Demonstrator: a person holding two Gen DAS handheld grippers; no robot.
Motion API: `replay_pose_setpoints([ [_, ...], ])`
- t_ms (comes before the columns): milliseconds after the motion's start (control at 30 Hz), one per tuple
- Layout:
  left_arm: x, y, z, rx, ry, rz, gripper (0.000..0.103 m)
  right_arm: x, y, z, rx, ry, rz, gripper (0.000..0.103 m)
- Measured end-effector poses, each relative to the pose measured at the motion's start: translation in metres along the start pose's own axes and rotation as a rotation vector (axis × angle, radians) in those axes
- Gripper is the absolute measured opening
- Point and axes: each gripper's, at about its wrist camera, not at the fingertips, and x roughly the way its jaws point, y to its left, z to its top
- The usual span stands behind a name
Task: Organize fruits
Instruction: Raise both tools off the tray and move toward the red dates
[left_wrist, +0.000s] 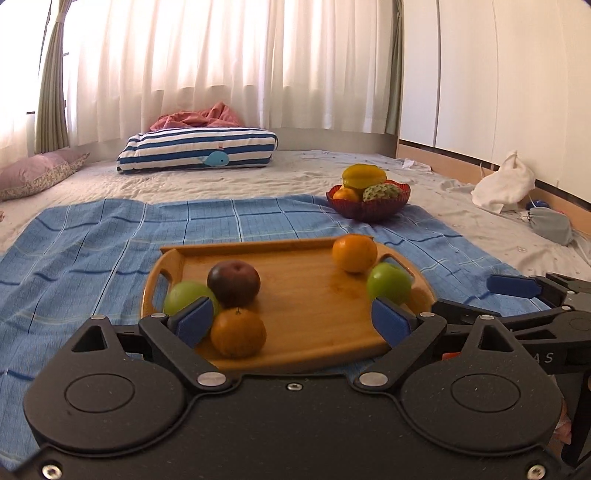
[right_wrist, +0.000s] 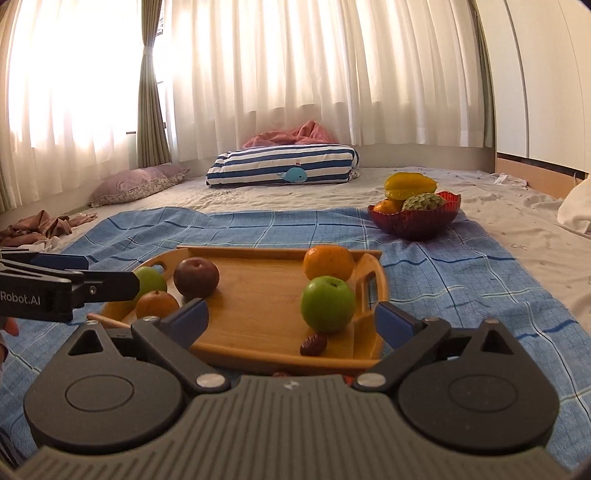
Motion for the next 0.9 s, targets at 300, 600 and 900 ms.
replay_pose_setpoints([
  [300, -0.016, 0.0, -0.029, -0.029, 0.021, 0.017, 0.094, -0.033, 0.006, -0.031, -0.017, -0.029, -0.048, 0.102],
  [600, -0.019, -0.016, -0.063, 0.019, 0.042, 0.02, 0.094, -0.056, 0.026, -0.065, -0.103, -0.057, -0.119, 0.098],
  [900, -0.019, -0.032, -0.091, 0.076, 0.069, 0.022, 0.085, -0.065, 0.046, -0.093, -0.158, -0.068, -0.198, 0.079],
])
